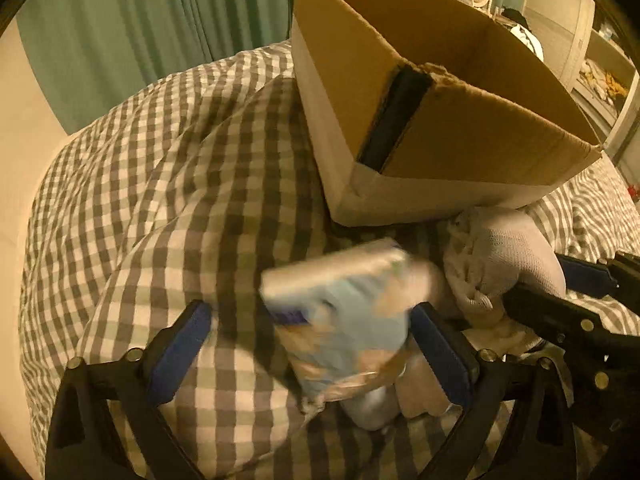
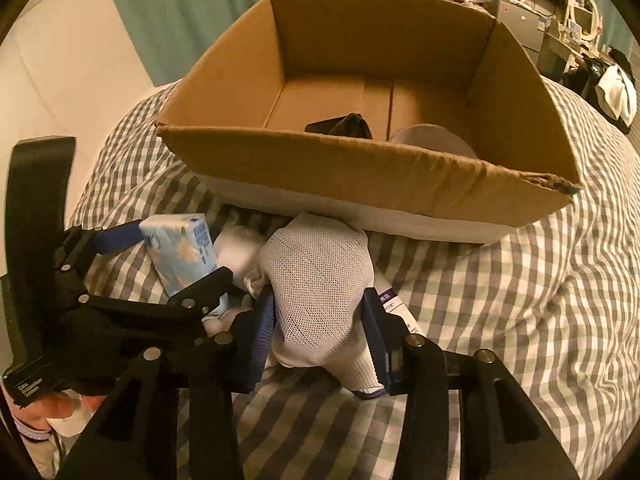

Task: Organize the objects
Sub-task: 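Grasp the white knit glove with the right gripper while the left grasps the tissue pack, then carry the glove and tissue pack into the box and open both grippers, then grasp the white cream tube with the right gripper while the left grasps the bear figurine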

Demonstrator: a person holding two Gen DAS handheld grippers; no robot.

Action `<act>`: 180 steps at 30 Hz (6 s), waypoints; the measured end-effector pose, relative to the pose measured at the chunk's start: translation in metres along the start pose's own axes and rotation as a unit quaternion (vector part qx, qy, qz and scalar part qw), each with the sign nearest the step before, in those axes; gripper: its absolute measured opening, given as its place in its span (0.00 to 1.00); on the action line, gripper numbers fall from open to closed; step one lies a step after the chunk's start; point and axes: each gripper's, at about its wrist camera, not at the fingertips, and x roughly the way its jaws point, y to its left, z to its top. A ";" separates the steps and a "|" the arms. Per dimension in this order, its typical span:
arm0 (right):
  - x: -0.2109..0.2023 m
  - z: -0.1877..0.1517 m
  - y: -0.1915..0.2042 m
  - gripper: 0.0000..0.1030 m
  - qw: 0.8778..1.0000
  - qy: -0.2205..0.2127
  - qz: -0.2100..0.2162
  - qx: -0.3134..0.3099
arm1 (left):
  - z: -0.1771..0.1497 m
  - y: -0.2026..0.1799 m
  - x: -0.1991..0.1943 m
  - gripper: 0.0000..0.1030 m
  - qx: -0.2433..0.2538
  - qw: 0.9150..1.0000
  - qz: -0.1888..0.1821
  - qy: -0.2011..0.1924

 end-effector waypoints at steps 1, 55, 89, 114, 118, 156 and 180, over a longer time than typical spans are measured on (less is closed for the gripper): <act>-0.001 -0.001 0.000 0.39 1.000 -0.001 -0.002 0.000 | 0.000 -0.001 -0.001 0.82 0.001 1.000 -0.005 -0.003; -0.179 0.006 0.035 0.35 0.982 -0.159 -0.078 -0.068 | 0.028 -0.031 -0.180 0.59 0.040 0.993 -0.012 -0.109; -0.075 0.150 -0.055 0.35 0.989 -0.138 -0.056 -0.008 | 0.182 -0.057 -0.055 0.59 0.088 0.991 -0.005 -0.104; -0.044 0.148 -0.091 0.54 0.991 -0.117 0.013 0.067 | 0.177 -0.054 -0.019 0.78 0.072 0.994 -0.041 -0.072; -0.072 0.149 -0.089 0.62 0.987 -0.136 0.008 0.080 | 0.177 -0.053 -0.046 0.81 0.066 0.993 -0.051 -0.086; -0.185 0.037 -0.004 0.86 0.987 -0.155 -0.047 -0.011 | 0.052 0.021 -0.176 0.98 -0.033 0.986 0.065 -0.148; 0.016 -0.003 -0.059 0.84 0.997 0.044 -0.019 0.065 | -0.009 -0.010 -0.016 0.98 -0.003 0.999 0.049 -0.010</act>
